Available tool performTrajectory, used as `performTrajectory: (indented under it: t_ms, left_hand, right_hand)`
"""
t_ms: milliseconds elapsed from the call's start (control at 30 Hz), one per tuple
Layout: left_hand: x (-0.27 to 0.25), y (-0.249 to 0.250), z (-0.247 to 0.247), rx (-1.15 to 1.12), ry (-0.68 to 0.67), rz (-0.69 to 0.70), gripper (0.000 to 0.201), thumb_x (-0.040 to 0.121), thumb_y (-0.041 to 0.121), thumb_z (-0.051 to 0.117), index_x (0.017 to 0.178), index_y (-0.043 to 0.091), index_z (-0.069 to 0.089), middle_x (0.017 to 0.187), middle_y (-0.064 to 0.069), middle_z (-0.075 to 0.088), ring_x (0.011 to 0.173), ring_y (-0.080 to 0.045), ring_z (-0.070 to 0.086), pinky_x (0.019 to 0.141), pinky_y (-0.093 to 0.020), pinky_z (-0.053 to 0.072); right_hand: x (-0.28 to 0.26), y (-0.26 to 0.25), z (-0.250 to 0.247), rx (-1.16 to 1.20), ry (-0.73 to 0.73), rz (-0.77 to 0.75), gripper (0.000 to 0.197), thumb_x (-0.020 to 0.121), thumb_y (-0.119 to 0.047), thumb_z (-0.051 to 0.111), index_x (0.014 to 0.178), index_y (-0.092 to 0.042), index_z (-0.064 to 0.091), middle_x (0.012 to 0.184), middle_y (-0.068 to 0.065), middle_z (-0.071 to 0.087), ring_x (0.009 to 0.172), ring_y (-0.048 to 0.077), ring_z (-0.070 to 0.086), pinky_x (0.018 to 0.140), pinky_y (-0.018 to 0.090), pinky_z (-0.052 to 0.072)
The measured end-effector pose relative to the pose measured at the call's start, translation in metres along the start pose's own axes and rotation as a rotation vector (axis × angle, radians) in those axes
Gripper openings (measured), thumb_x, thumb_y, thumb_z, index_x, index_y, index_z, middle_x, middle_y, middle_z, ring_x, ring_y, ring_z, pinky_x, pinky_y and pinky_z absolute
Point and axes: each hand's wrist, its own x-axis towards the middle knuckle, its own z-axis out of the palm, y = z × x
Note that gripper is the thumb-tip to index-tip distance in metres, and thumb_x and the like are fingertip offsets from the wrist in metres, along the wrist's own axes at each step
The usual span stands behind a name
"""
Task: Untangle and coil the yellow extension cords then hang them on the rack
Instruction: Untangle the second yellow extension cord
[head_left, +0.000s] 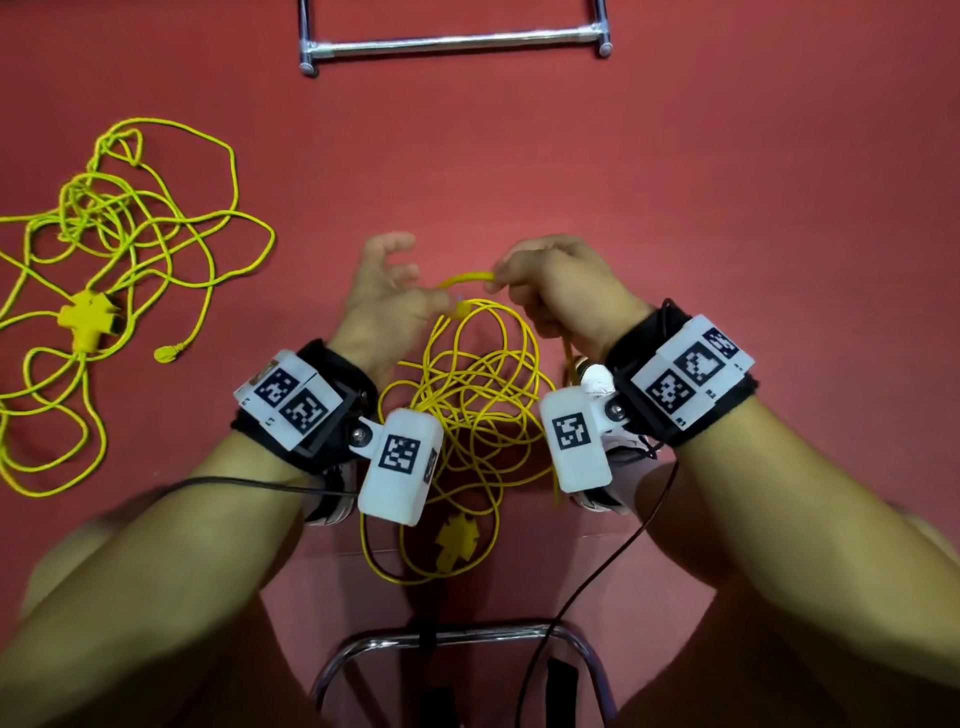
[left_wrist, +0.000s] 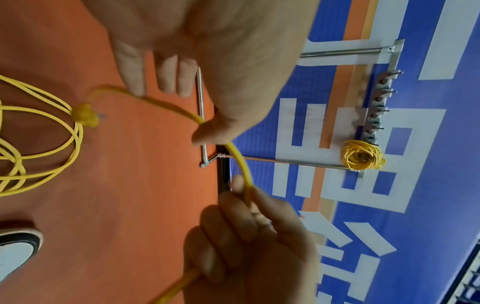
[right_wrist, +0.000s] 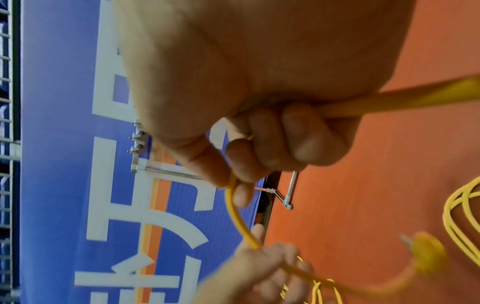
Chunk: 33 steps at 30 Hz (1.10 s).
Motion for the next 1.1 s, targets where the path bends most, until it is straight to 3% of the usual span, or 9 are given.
performTrajectory:
  t_ms: [100, 167, 233, 333, 433, 633, 767, 1033, 1100]
  left_hand:
    - [0.011, -0.008, -0.006, 0.140, -0.092, -0.007, 0.050, 0.073, 0.007, 0.078, 0.114, 0.023, 0.055, 0.113, -0.005, 0.056, 0.087, -0.013, 0.056, 0.058, -0.011, 0.047]
    - [0.014, -0.010, -0.007, 0.250, -0.132, -0.046, 0.012, 0.082, 0.021, 0.074, 0.088, 0.017, 0.065, 0.089, 0.000, 0.063, 0.091, -0.018, 0.056, 0.080, -0.013, 0.050]
    - [0.018, -0.016, -0.008, 0.293, -0.132, -0.092, 0.028, 0.081, 0.042, 0.068, 0.070, 0.018, 0.064, 0.083, -0.003, 0.068, 0.093, -0.025, 0.062, 0.099, -0.032, 0.047]
    - [0.010, -0.010, -0.009, 0.202, -0.108, -0.174, 0.053, 0.089, 0.062, 0.055, 0.059, 0.018, 0.051, 0.066, -0.007, 0.066, 0.077, -0.028, 0.064, 0.096, -0.038, 0.046]
    - [-0.004, 0.003, -0.010, -0.163, -0.289, -0.382, 0.066, 0.086, 0.080, 0.038, 0.058, 0.020, 0.035, 0.049, 0.000, 0.032, 0.048, -0.022, 0.042, 0.081, -0.049, 0.055]
    - [-0.026, 0.035, -0.036, -0.638, -0.526, -0.334, 0.067, 0.092, 0.072, 0.028, 0.047, 0.022, 0.030, 0.040, 0.008, 0.014, 0.033, -0.009, 0.016, 0.039, -0.016, 0.032]
    - [-0.045, 0.037, -0.058, -0.683, -0.530, -0.307, 0.066, 0.093, 0.067, 0.029, 0.044, 0.022, 0.032, 0.037, 0.008, 0.014, 0.031, -0.008, 0.016, 0.037, -0.011, 0.027]
    - [-0.111, 0.035, -0.058, -0.916, -0.410, -0.171, 0.068, 0.092, 0.067, 0.032, 0.043, 0.021, 0.030, 0.037, 0.007, 0.019, 0.030, -0.009, 0.021, 0.041, -0.016, 0.022]
    - [-0.128, 0.034, -0.059, -0.949, -0.403, -0.149, 0.068, 0.092, 0.067, 0.032, 0.043, 0.021, 0.029, 0.036, 0.007, 0.018, 0.030, -0.010, 0.021, 0.044, -0.017, 0.022]
  right_hand:
    - [-0.006, -0.009, -0.009, 0.212, -0.143, -0.047, 0.016, 0.091, -0.006, 0.054, 0.075, -0.006, 0.058, 0.044, -0.008, 0.023, 0.038, 0.007, 0.014, 0.043, 0.015, 0.010]
    - [-0.008, -0.012, -0.014, 0.369, -0.205, -0.084, 0.015, 0.089, -0.010, 0.055, 0.075, -0.007, 0.057, 0.048, -0.010, 0.020, 0.039, 0.005, 0.013, 0.043, 0.015, 0.008]
    - [-0.009, -0.014, -0.018, 0.475, -0.193, -0.125, 0.012, 0.089, -0.013, 0.055, 0.080, -0.006, 0.057, 0.049, -0.010, 0.022, 0.040, 0.003, 0.015, 0.043, 0.016, 0.008]
    - [-0.010, -0.019, -0.021, 0.555, -0.087, -0.185, 0.010, 0.080, -0.014, 0.060, 0.086, -0.007, 0.059, 0.051, -0.007, 0.030, 0.043, 0.007, 0.017, 0.044, 0.020, 0.011]
    - [-0.006, -0.018, -0.018, 0.503, 0.015, -0.236, 0.015, 0.081, -0.005, 0.064, 0.094, -0.010, 0.061, 0.056, -0.004, 0.044, 0.044, 0.009, 0.035, 0.047, 0.023, 0.026]
    - [0.009, 0.047, 0.003, -0.258, 0.157, 0.074, 0.025, 0.093, -0.008, 0.060, 0.070, -0.014, 0.057, 0.049, 0.000, 0.053, 0.036, 0.009, 0.048, 0.042, 0.021, 0.037]
    - [-0.027, 0.057, 0.025, -0.074, 0.033, 0.092, 0.028, 0.106, -0.026, 0.042, 0.081, -0.014, 0.048, 0.060, 0.006, 0.050, 0.031, 0.010, 0.047, 0.034, 0.016, 0.033]
    - [-0.095, -0.002, 0.047, 0.425, -0.058, -0.042, 0.044, 0.103, -0.038, 0.029, 0.097, -0.011, 0.062, 0.092, 0.011, 0.064, 0.053, 0.015, 0.054, 0.045, 0.024, 0.032]
    - [-0.115, -0.005, 0.058, 0.517, -0.074, -0.099, 0.059, 0.098, -0.058, 0.027, 0.090, -0.011, 0.063, 0.088, 0.008, 0.064, 0.060, 0.017, 0.055, 0.050, 0.029, 0.029]
